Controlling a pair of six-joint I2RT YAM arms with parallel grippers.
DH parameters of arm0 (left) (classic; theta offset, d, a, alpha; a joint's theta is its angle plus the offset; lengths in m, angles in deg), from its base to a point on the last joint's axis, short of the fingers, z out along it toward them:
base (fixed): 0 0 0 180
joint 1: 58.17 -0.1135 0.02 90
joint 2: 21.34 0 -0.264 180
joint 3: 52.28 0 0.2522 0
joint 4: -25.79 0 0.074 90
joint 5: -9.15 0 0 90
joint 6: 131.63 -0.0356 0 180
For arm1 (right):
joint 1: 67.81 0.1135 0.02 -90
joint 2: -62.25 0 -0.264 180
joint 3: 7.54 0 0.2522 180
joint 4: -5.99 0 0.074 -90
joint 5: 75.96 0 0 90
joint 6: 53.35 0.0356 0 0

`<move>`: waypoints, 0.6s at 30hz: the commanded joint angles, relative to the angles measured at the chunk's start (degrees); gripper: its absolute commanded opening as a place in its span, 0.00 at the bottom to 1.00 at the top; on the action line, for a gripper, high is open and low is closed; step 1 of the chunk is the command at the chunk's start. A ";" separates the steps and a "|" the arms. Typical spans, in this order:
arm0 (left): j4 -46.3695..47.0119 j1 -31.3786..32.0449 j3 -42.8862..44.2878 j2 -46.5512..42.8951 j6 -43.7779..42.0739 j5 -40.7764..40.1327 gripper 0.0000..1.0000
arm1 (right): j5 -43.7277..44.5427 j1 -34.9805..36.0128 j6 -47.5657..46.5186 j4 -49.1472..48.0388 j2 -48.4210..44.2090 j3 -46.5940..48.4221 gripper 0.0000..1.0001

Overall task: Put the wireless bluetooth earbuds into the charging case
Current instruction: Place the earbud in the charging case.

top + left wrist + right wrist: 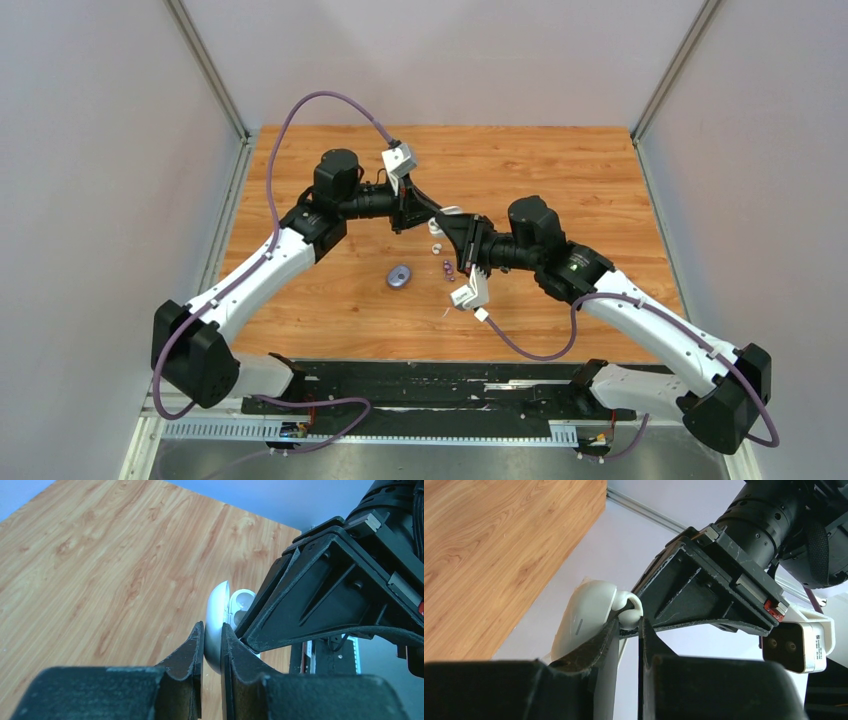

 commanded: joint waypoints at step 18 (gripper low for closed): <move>8.43 -0.48 2.94 -1.74 1.23 2.23 0.00 | 4.99 -0.01 0.65 8.02 0.99 0.29 0.00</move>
